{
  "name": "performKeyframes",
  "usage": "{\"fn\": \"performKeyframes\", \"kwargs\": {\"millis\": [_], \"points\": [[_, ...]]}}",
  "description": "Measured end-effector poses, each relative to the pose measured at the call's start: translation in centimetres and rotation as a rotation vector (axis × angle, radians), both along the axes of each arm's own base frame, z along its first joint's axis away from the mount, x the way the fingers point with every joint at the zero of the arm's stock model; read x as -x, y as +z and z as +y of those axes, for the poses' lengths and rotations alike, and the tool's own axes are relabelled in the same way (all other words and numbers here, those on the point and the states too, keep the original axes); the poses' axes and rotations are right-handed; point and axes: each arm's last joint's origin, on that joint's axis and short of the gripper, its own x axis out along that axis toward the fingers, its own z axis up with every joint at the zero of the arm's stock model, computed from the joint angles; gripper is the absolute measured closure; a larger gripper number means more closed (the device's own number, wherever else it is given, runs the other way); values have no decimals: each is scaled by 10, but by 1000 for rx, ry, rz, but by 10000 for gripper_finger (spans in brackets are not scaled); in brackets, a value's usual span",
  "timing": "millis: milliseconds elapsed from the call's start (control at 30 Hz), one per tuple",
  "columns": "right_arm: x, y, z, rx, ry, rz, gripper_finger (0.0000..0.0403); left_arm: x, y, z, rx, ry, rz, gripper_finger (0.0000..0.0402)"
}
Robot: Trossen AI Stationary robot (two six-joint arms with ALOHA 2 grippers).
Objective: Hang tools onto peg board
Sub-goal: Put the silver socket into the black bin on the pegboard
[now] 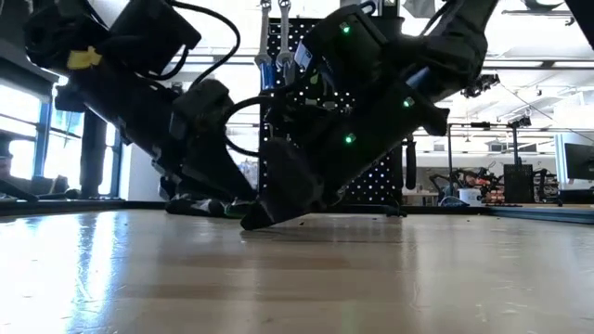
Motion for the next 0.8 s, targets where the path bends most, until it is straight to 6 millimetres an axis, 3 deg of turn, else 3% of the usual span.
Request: {"fn": "performKeyframes", "kwargs": {"millis": [267, 633, 800], "points": [[4, 0, 18, 182, -77, -40, 252, -4, -5, 4, 7, 14, -14, 334], [12, 1, 33, 361, -196, -56, 252, -12, 5, 14, -28, 24, -132, 336], [14, 18, 36, 420, -245, -90, 252, -15, 9, 18, -29, 7, -164, 339]]}}
